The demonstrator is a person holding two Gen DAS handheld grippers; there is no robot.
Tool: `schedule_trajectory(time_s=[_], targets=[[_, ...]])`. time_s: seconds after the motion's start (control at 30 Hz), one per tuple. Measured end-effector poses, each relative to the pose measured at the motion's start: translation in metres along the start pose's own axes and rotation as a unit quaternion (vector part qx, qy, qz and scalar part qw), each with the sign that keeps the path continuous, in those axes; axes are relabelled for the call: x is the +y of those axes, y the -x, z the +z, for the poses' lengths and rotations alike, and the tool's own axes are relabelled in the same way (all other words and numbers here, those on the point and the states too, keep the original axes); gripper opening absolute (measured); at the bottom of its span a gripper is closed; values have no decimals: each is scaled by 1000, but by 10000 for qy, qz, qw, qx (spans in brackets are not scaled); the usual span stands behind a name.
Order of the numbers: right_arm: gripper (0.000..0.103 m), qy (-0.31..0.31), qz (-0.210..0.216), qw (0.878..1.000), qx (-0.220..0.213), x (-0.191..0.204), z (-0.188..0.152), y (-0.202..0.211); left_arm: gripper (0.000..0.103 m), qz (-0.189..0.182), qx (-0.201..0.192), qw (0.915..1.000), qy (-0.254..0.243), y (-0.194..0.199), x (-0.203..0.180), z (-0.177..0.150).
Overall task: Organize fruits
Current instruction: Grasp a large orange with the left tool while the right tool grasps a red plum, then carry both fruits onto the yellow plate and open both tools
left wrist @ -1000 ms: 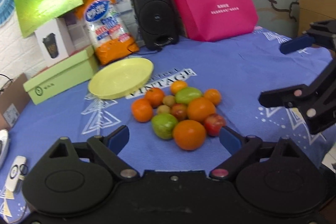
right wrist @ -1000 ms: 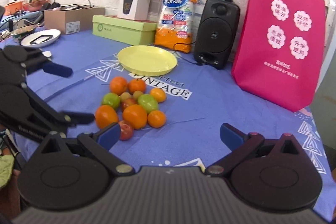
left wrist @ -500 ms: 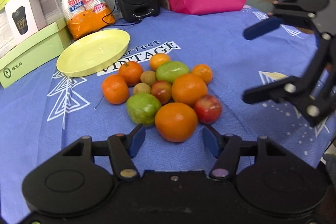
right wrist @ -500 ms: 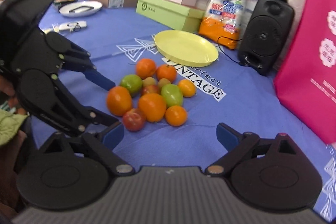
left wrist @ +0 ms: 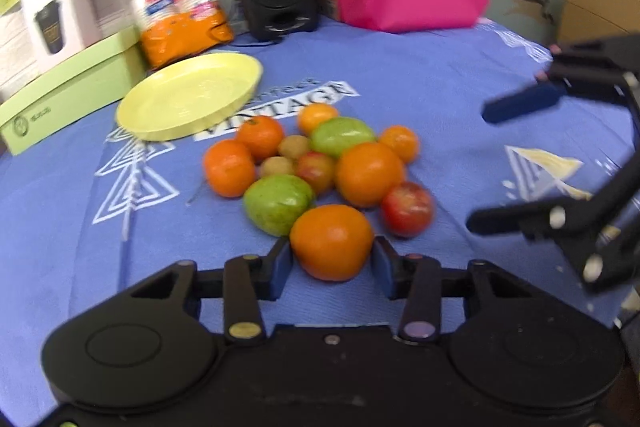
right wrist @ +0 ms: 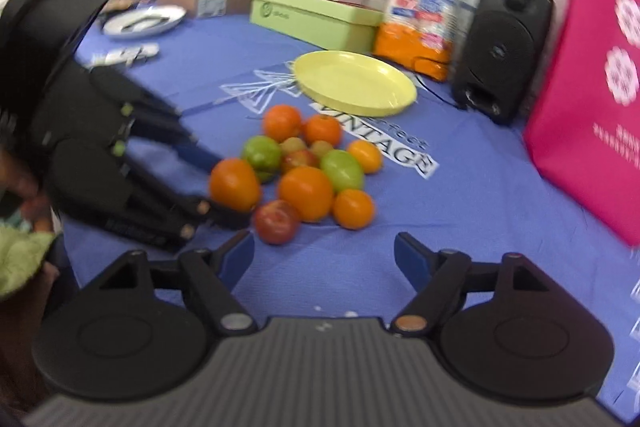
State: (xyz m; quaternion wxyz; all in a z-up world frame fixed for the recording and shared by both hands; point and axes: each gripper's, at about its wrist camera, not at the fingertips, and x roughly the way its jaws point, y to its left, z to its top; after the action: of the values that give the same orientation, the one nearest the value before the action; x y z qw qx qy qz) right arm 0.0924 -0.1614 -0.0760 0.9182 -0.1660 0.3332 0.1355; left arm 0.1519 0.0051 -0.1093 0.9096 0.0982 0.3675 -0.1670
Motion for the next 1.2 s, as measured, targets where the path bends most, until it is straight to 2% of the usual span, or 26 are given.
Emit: schedule_trajectory(time_s=[0.03, 0.1, 0.23, 0.37, 0.5, 0.63, 0.73, 0.77, 0.83, 1.0, 1.2], targets=[[68, 88, -82, 9999, 32, 5, 0, -4, 42, 52, -11, 10000, 8, 0, 2, 1], [46, 44, -139, 9998, 130, 9, 1, -14, 42, 6, -14, 10000, -8, 1, 4, 3], [45, -193, 56, 9996, 204, 13, 4, -30, 42, 55, 57, 10000, -29, 2, 11, 0], [55, -125, 169, 9996, 207, 28, 9, -39, 42, 175, 47, 9998, 80, 8, 20, -4], [55, -69, 292, 9995, 98, 42, 14, -43, 42, 301, 38, 9993, 197, 12, 29, -8], [53, 7, 210, 9998, 47, 54, 18, -54, 42, 414, 38, 9988, 246, 17, 35, -10], [47, 16, 179, 9998, -18, 57, 22, -61, 42, 422, 58, 9988, 248, 18, 37, -11], [44, 42, 153, 9999, -36, 58, 23, -63, 42, 408, 53, 9988, 246, 19, 38, -11], [31, 85, 147, 9998, -47, 59, 25, -66, 42, 391, 41, 9989, 236, 20, 40, -12], [31, 80, 122, 9999, -33, 57, 31, -72, 42, 437, 39, 9985, 317, 22, 45, -13], [30, -93, 64, 9999, -68, 53, 23, -57, 42, 427, -38, 9984, 367, 23, 41, -16]])
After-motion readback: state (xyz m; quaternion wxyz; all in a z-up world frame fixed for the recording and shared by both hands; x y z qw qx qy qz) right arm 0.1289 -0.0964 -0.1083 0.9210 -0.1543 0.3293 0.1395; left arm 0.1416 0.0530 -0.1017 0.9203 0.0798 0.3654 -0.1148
